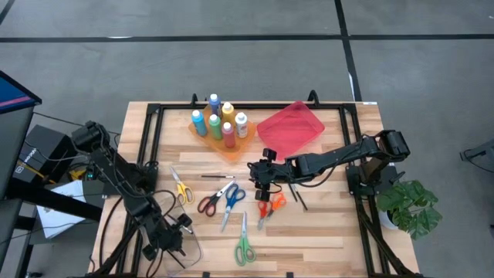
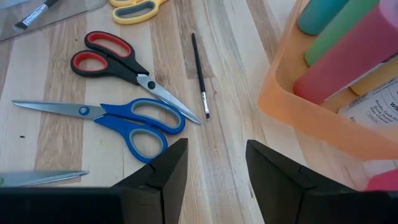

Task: Pick & Place Paint Supplies
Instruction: Put the makeup brush into the transparent bin

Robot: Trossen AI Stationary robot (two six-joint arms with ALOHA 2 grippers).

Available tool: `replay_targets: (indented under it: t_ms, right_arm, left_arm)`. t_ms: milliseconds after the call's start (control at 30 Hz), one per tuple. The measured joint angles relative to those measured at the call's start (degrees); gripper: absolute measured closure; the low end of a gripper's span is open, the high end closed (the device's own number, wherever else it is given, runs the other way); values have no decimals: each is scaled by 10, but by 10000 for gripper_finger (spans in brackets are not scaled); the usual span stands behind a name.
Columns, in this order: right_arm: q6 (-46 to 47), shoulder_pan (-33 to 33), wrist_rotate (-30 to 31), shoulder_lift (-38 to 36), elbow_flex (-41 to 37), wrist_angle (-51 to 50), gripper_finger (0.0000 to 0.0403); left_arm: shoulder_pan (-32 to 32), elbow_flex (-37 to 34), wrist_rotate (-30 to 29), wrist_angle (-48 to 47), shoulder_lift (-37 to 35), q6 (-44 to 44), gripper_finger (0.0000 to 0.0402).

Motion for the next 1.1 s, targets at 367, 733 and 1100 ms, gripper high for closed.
replay_targets:
  t_ms: [367,733,1100]
  right_arm:
    - [0,0,0,0,0,0,244]
    - [0,0,0,0,0,0,244]
    - [0,0,0,0,0,0,244]
  left_arm:
    - [0,0,-15,4,0,-3,331]
    - [0,0,-49,4,0,-4,325]
    - [18,0,-114,34,-83,-51,270]
